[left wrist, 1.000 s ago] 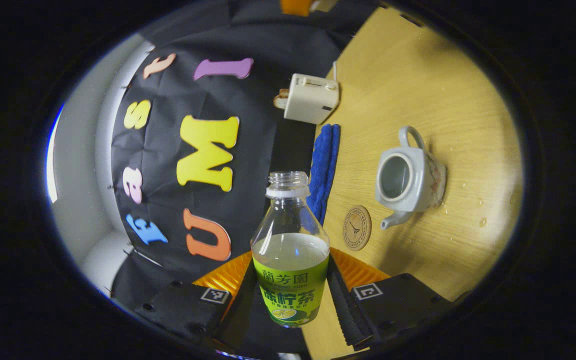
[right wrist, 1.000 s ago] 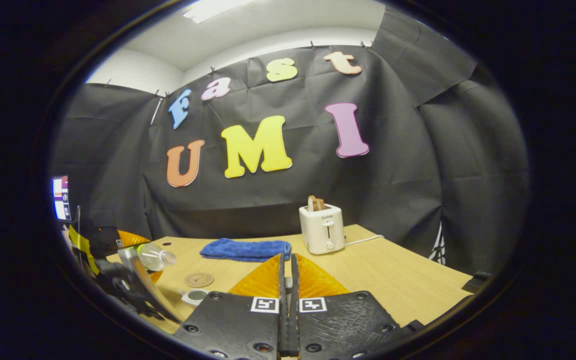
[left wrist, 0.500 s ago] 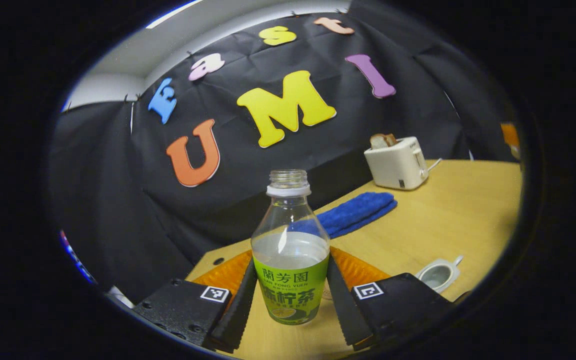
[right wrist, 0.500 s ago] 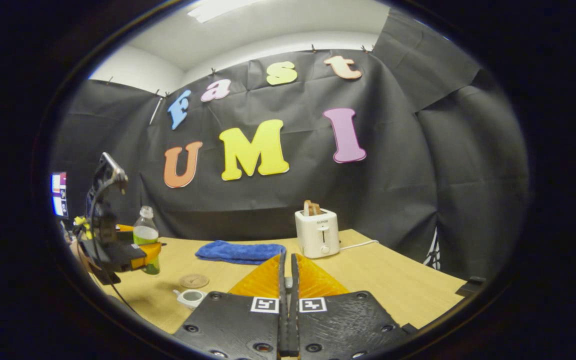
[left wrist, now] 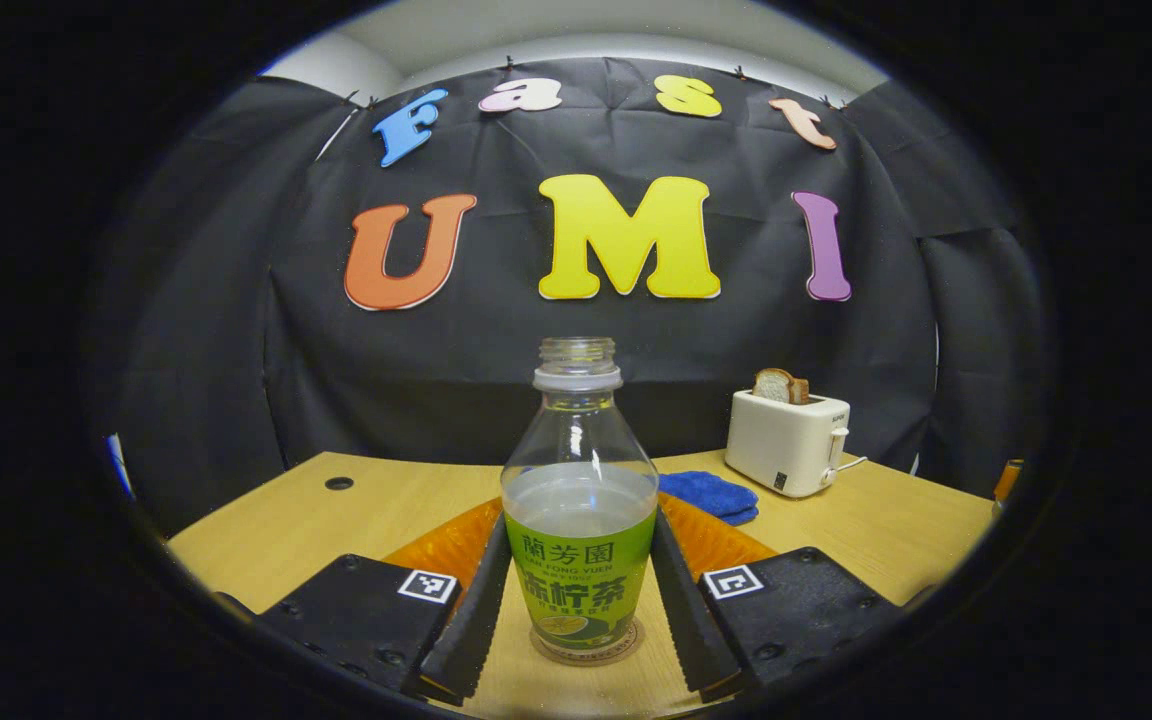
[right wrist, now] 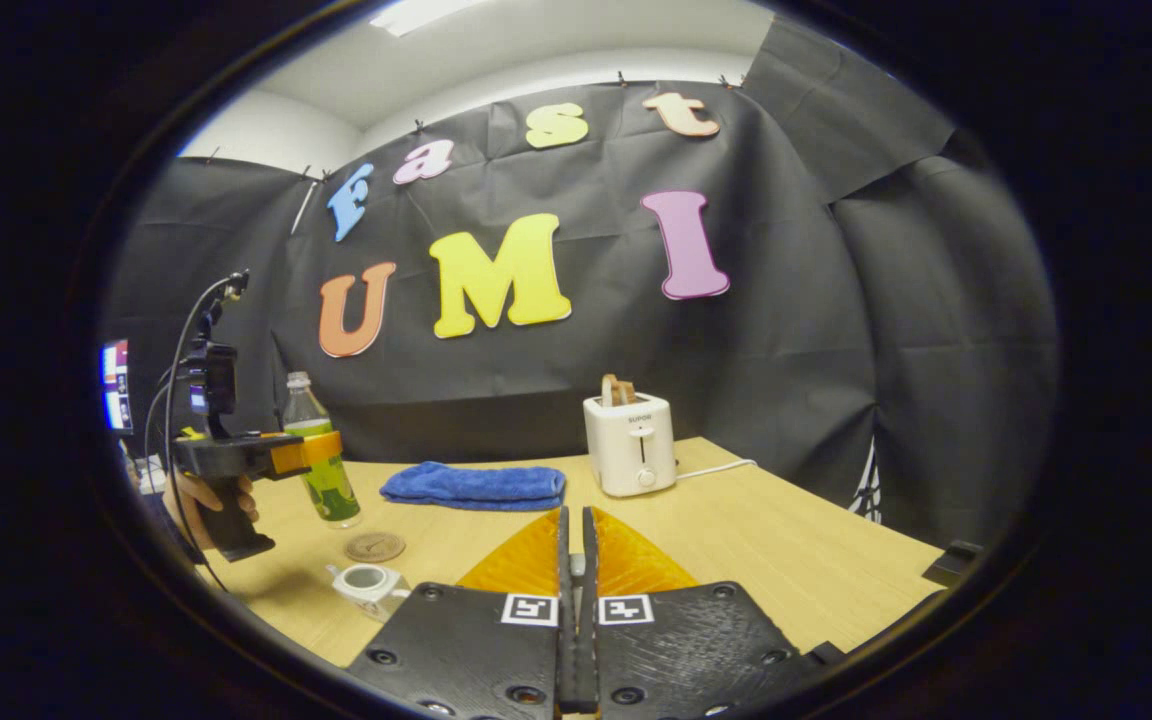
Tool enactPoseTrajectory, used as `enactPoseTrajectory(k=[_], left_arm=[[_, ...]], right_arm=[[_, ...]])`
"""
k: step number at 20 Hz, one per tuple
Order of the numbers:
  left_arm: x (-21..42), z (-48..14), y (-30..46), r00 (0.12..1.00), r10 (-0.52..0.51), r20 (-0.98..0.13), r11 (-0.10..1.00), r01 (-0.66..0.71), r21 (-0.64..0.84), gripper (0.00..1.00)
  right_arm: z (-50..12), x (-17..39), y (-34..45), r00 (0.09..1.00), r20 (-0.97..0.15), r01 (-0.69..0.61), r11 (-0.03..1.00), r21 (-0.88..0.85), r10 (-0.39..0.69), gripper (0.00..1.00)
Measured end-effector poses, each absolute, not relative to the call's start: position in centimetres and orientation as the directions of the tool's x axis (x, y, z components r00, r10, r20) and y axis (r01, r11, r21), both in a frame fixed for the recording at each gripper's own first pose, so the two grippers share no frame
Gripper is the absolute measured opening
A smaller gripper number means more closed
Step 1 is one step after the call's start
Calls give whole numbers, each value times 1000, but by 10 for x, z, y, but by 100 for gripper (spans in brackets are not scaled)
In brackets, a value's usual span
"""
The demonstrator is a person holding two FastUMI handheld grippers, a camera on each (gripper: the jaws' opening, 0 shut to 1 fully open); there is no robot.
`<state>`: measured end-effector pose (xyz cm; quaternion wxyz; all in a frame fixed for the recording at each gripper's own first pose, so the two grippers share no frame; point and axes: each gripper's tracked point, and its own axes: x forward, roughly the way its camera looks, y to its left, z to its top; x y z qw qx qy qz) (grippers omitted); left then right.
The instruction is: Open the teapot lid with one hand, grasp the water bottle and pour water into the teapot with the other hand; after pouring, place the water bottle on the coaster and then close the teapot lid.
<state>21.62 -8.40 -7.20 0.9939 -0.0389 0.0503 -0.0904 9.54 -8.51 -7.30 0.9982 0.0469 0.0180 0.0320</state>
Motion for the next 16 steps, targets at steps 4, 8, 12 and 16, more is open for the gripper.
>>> enactPoseTrajectory(k=[4, 8, 12, 16], left_arm=[[229, -121, -89, 965, -182, -189, 978, 158, -135, 75], [227, -122, -90, 970, -182, -164, 980, 166, -105, 75], [231, -121, -86, 977, -157, -144, 987, 150, -56, 77], [231, -122, -85, 979, -150, -138, 988, 144, -54, 81]], right_arm=[[-80, 98, -85, 997, -48, -62, 993, 97, 67, 0], [-82, 100, -84, 997, -50, -60, 994, 88, 65, 0], [-86, 100, -78, 995, -61, -69, 994, 83, 74, 0], [-82, 98, -76, 996, -47, -73, 995, 69, 76, 0]])
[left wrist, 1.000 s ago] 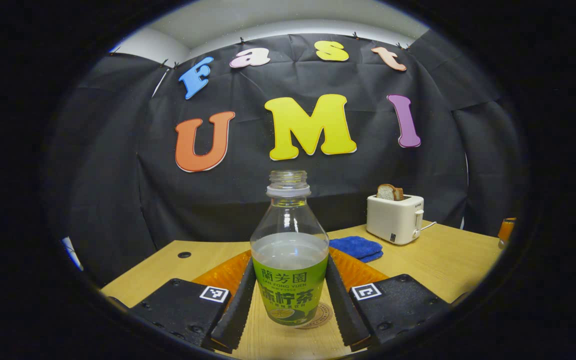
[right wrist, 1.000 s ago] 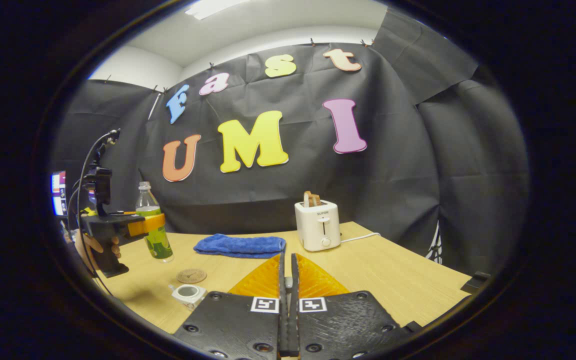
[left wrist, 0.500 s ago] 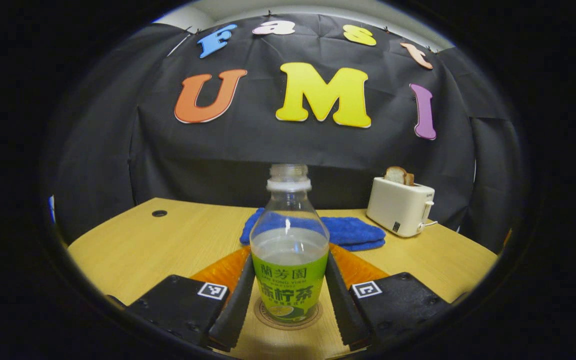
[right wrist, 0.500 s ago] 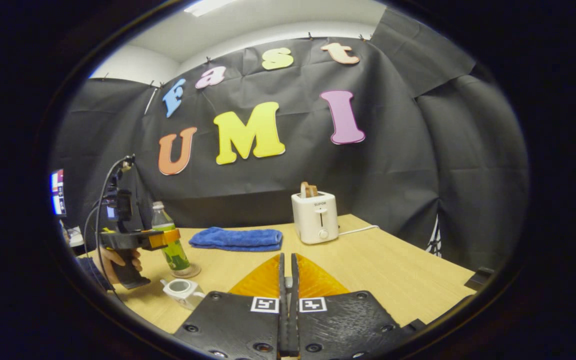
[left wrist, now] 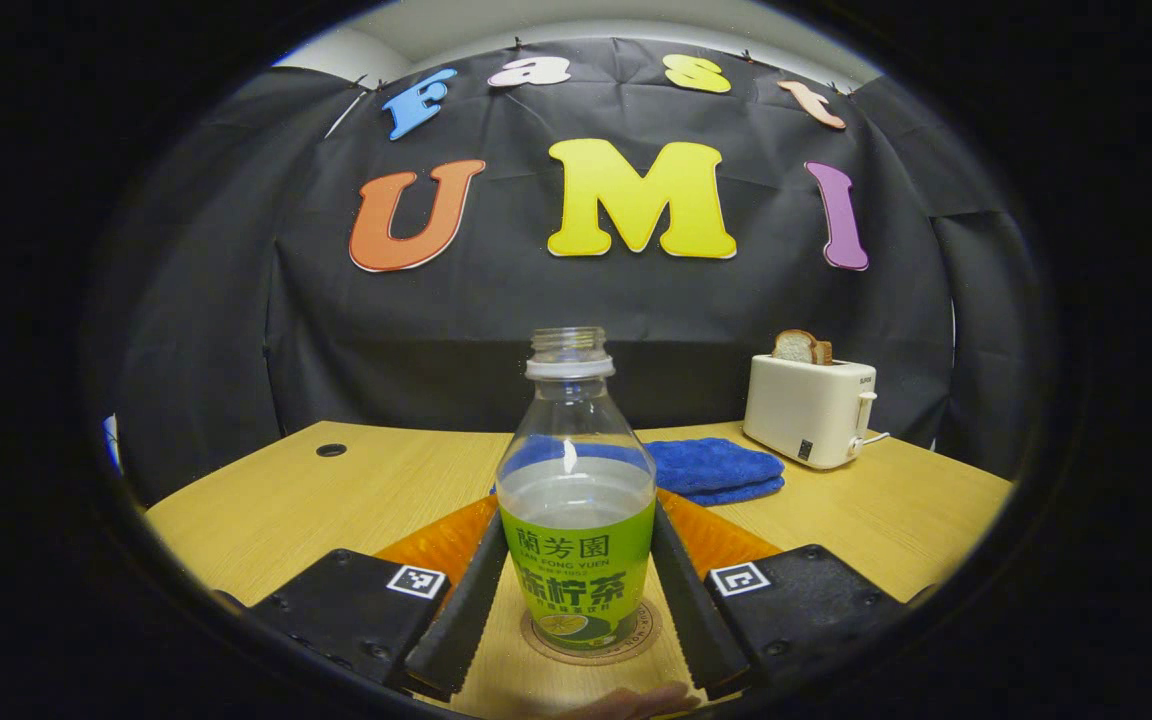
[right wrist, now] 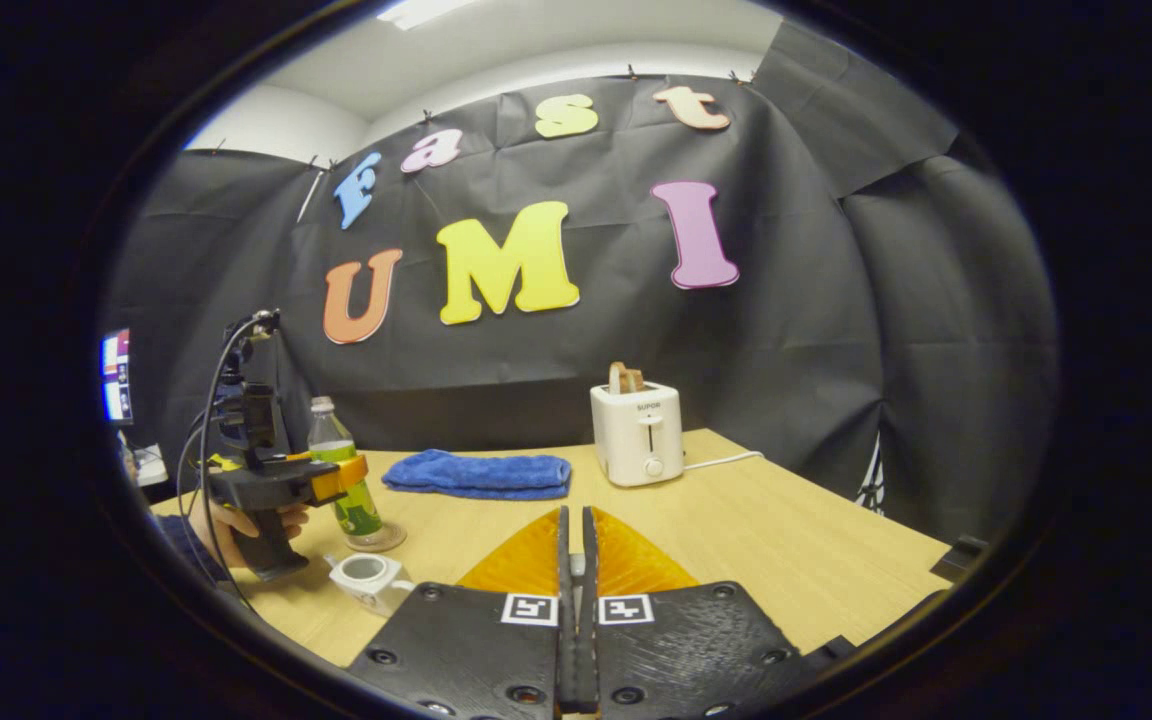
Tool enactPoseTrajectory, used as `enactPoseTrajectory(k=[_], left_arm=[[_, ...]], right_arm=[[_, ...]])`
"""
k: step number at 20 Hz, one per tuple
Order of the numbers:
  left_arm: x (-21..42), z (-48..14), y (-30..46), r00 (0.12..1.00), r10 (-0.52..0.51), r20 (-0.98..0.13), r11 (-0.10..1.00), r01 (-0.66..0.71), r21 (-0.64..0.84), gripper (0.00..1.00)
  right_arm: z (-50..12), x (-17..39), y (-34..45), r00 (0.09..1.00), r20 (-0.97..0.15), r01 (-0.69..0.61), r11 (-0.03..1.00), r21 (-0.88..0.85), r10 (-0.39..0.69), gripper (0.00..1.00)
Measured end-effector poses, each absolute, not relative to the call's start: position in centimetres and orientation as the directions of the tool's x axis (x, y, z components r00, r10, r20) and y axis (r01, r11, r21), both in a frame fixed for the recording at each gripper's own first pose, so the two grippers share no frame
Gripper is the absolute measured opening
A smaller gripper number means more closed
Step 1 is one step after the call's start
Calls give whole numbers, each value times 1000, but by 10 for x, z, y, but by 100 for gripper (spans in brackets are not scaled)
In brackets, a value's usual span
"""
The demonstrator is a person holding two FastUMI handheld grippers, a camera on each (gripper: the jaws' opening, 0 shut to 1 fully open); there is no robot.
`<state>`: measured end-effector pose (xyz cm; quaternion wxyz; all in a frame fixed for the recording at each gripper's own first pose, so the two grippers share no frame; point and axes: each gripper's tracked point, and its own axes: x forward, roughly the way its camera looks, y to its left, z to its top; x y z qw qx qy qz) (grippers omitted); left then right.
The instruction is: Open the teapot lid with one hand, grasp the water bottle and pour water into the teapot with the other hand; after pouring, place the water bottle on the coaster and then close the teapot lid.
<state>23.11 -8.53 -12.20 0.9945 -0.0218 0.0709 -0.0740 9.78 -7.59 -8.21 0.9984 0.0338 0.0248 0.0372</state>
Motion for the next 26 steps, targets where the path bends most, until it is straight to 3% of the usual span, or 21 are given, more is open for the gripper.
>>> enactPoseTrajectory(k=[2, 4, 10, 20, 26], left_arm=[[230, -116, -81, 983, -143, -120, 989, 138, -45, 93], [228, -108, -81, 984, -146, -99, 989, 142, -43, 98], [207, -87, -77, 983, -168, -73, 986, 167, -23, 97], [147, -49, -18, 996, -73, -42, 997, 73, -11, 97], [106, -49, 1, 997, -66, -32, 997, 65, -33, 97]], right_arm=[[-83, 98, -75, 996, -50, -74, 995, 71, 78, 0], [-85, 99, -74, 995, -55, -76, 995, 71, 80, 0], [-90, 96, -61, 991, -61, -114, 991, 70, 119, 0], [-109, 84, 69, 895, -105, -428, 901, 70, 433, 0], [-109, 97, 115, 860, -134, -485, 870, 87, 493, 0]])
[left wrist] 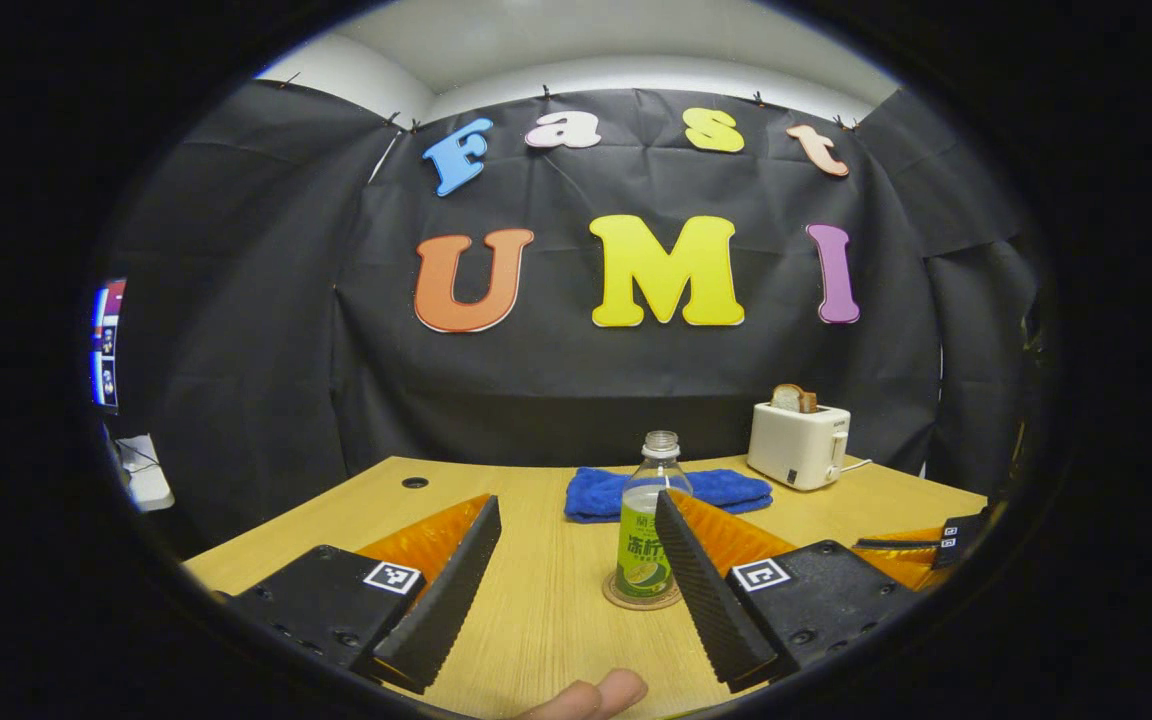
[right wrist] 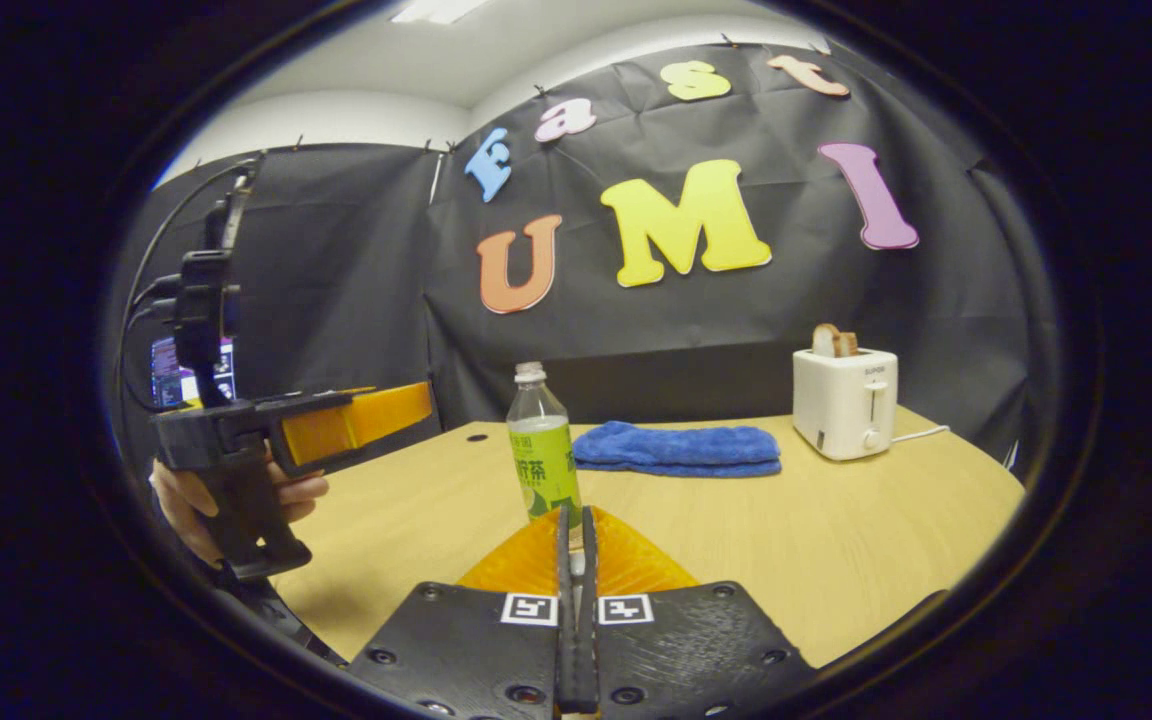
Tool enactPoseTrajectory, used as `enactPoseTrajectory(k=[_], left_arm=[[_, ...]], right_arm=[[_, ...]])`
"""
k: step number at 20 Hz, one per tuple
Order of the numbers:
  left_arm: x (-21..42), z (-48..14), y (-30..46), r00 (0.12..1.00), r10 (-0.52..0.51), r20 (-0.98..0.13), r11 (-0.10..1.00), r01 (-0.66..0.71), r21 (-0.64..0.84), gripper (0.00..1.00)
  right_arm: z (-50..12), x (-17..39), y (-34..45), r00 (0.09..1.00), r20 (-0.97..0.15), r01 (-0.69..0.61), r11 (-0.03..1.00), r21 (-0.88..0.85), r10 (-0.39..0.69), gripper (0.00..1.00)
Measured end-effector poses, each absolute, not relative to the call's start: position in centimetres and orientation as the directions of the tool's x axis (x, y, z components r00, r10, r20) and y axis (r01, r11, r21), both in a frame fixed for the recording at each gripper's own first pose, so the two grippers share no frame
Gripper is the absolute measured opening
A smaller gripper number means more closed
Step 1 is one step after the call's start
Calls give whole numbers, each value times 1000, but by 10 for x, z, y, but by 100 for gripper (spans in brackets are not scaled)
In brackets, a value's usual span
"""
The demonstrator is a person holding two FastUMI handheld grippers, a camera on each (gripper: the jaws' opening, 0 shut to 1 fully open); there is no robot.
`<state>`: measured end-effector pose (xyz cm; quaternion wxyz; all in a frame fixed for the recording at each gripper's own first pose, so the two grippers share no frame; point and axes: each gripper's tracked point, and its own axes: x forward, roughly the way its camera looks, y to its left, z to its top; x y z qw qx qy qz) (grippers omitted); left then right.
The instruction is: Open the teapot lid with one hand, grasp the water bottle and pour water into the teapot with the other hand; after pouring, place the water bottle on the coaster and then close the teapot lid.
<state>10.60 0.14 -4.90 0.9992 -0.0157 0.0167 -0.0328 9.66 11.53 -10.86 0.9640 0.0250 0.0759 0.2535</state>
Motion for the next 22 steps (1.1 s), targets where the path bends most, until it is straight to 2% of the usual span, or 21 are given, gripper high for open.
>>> enactPoseTrajectory(k=[5, 9, 16, 22], left_arm=[[82, -79, 8, 993, -105, -55, 994, 102, -40, 97], [72, -94, 19, 993, -96, -66, 995, 95, -10, 97], [68, -115, 11, 988, -123, -90, 992, 121, -27, 97], [62, -116, 4, 986, -139, -89, 990, 138, -17, 97]], right_arm=[[-123, 123, 127, 867, -159, -463, 881, 99, 473, 0], [-151, 138, 122, 872, -203, -434, 895, 104, 446, 0], [-154, 142, 126, 886, -165, -426, 901, 82, 434, 0], [-159, 146, 126, 883, -180, -422, 901, 99, 433, 0]])
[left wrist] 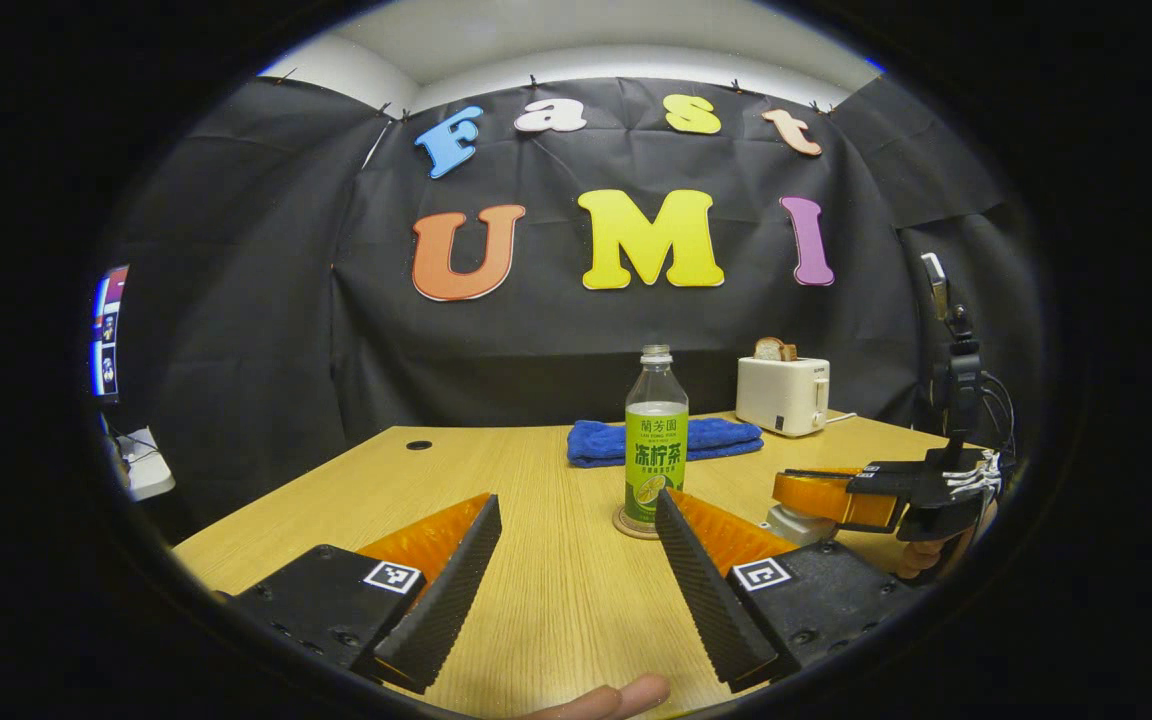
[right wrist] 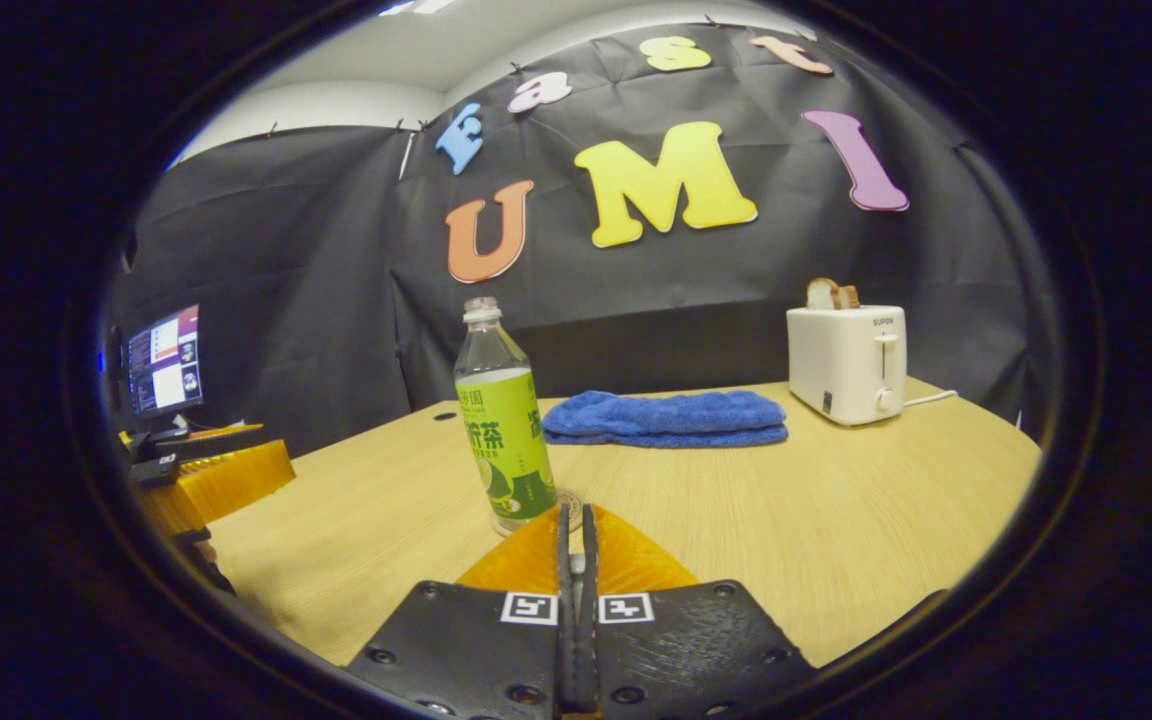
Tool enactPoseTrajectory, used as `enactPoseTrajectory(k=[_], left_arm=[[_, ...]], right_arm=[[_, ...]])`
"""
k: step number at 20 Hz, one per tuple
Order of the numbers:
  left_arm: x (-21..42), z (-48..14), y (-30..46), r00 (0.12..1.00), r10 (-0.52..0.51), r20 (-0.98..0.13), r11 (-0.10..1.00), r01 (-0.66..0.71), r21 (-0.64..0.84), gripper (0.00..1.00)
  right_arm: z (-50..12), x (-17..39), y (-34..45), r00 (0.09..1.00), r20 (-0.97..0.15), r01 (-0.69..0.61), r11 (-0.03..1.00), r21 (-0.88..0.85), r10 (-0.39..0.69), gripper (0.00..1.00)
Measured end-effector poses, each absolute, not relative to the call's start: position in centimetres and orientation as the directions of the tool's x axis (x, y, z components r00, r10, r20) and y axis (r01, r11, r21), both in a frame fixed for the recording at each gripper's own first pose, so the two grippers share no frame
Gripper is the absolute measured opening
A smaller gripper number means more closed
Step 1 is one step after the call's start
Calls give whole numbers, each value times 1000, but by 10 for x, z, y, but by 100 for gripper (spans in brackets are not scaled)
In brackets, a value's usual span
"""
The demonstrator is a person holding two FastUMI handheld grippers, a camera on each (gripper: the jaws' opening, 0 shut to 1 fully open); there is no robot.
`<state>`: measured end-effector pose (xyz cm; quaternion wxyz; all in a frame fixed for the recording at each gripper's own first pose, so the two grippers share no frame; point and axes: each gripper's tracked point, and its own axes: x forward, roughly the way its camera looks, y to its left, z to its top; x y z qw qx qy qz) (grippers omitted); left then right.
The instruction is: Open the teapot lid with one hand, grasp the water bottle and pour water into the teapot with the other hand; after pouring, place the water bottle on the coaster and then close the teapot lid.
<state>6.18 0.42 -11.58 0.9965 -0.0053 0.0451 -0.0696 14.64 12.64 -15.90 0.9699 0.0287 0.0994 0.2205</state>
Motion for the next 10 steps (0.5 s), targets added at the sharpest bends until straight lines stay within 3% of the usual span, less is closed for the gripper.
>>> enactPoseTrajectory(k=[2, 6, 8, 9, 10], left_arm=[[62, -120, 3, 985, -139, -101, 990, 138, -18, 97], [58, -122, -1, 982, -140, -125, 990, 137, -31, 97], [54, -118, -3, 983, -136, -126, 991, 132, -33, 97], [52, -117, -4, 982, -136, -128, 991, 133, -35, 97], [49, -114, -6, 983, -134, -125, 991, 131, -36, 97]], right_arm=[[-160, 144, 128, 883, -181, -424, 901, 89, 433, 1], [-152, 137, 121, 893, -168, -410, 909, 77, 417, 15], [-143, 132, 114, 901, -154, -397, 914, 81, 405, 29], [-139, 126, 111, 900, -154, -399, 913, 84, 408, 46], [-134, 124, 110, 901, -153, -397, 913, 88, 407, 51]])
